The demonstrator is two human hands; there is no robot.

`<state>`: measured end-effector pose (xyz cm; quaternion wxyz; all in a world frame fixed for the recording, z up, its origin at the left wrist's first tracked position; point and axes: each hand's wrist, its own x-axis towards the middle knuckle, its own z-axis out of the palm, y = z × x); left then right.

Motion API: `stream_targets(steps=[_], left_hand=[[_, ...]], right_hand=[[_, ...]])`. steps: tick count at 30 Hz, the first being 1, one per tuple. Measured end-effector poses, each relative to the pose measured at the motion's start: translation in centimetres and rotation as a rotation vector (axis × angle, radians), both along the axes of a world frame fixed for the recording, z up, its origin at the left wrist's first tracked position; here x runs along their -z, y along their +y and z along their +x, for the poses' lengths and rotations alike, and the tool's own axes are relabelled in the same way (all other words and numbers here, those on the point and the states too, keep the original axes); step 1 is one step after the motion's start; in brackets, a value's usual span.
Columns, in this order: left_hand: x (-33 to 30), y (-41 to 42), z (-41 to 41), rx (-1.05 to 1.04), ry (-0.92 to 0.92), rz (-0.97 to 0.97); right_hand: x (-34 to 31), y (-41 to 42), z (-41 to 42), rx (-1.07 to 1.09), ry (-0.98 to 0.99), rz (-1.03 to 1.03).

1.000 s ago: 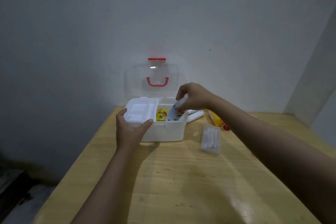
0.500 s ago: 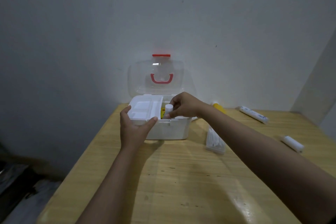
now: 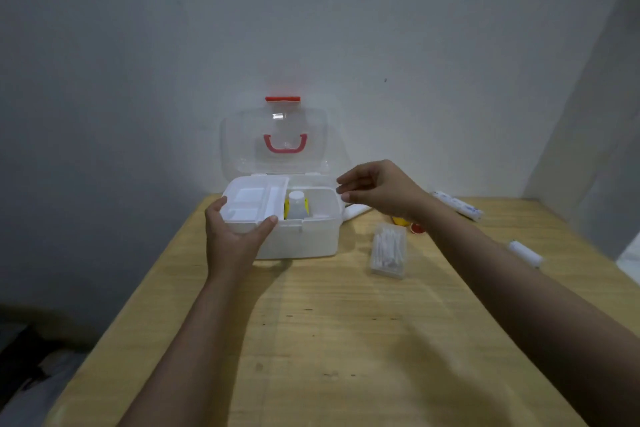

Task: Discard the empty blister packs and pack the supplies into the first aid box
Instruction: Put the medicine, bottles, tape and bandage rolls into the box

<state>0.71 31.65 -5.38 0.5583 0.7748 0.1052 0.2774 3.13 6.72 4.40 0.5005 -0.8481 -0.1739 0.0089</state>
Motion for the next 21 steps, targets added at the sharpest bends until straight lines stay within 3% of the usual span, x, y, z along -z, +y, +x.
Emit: stream_targets(steps=[6, 9, 12, 17, 21], left_hand=[[0.0, -0.3, -0.1, -0.002, -0.005, -0.042], [-0.1, -0.5, -0.1, 0.007, -0.005, -0.059], [0.0, -0.6, 0.0, 0.012, 0.004, -0.064], [0.1, -0.4, 0.0, 0.023, 0.021, -0.072], [0.1, -0.3, 0.0, 0.024, 0.025, -0.067]], right_hand=[[2.9, -5.4, -3.4, 0.290, -0.059, -0.376], [5.7, -4.5, -5.2, 0.288, -0.032, -0.604], [8.4, -3.1, -6.2, 0.344, -0.048, -0.700], [10.5, -2.5, -6.2, 0.483, -0.147, -0.566], [10.7, -3.3, -6.6, 0.604, -0.239, -0.236]])
